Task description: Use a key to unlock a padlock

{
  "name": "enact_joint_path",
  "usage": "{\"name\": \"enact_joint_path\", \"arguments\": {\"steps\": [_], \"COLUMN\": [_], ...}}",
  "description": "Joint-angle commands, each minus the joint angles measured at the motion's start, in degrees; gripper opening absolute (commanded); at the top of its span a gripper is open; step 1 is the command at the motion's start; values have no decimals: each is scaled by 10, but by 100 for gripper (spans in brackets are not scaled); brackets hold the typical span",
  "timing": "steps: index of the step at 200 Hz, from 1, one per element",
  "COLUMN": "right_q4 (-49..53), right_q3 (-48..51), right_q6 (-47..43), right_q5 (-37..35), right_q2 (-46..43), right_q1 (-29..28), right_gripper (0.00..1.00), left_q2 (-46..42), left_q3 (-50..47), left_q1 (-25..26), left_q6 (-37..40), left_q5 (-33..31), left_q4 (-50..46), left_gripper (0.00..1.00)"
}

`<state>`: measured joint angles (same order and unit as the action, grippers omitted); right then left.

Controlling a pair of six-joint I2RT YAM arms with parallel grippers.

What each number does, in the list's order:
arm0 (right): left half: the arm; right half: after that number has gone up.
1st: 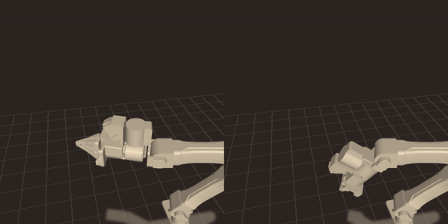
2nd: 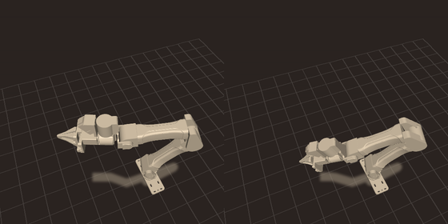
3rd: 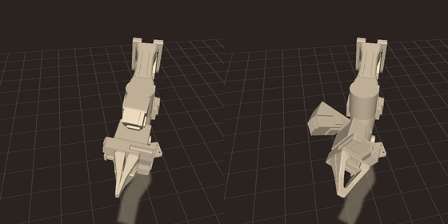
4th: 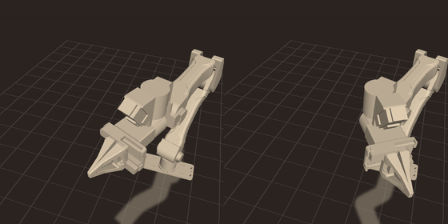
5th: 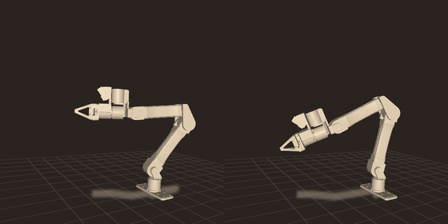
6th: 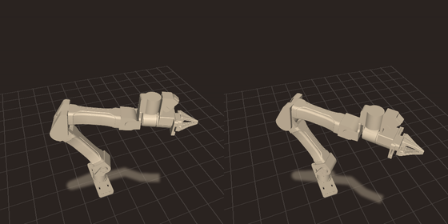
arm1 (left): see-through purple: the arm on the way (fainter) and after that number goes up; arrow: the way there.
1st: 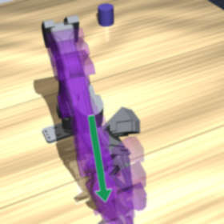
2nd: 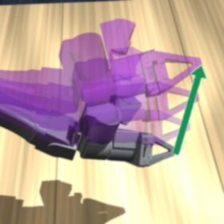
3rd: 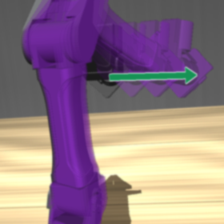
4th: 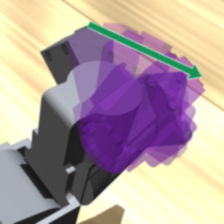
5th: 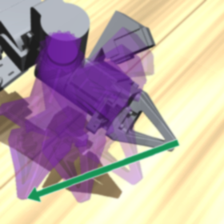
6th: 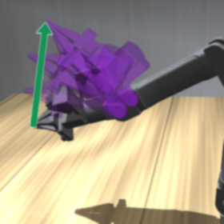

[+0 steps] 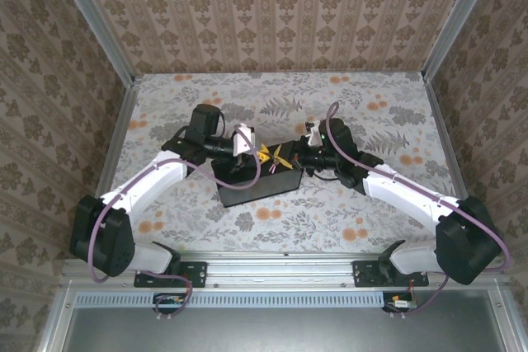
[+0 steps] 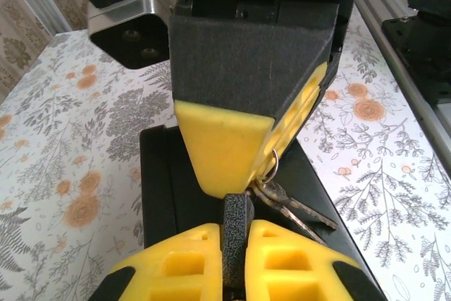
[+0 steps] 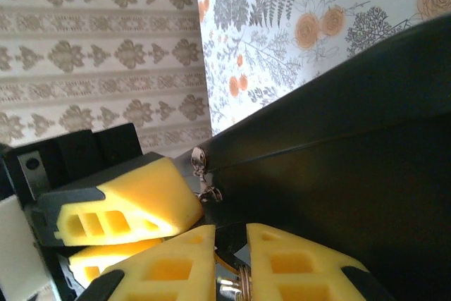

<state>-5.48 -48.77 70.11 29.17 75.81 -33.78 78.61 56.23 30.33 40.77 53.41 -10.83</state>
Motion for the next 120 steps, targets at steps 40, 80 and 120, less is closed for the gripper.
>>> {"name": "enact_joint_path", "arguments": {"steps": [40, 80, 120], "right_q4": [-126, -270, -317], "right_q3": [5, 40, 76], "right_q6": [-2, 147, 333], "right_q5": [124, 114, 31], "right_q2": [27, 36, 12], "right_q1": [-36, -45, -62], "right_gripper": [1, 0, 0], "left_q2": [-20, -30, -30], "left_q3": [26, 20, 20], "left_q1": [53, 57, 60], "left_q6": [13, 12, 28], "left_q5": [150, 162, 161], "left_q4": [131, 150, 150], "left_gripper": [0, 0, 0]}}
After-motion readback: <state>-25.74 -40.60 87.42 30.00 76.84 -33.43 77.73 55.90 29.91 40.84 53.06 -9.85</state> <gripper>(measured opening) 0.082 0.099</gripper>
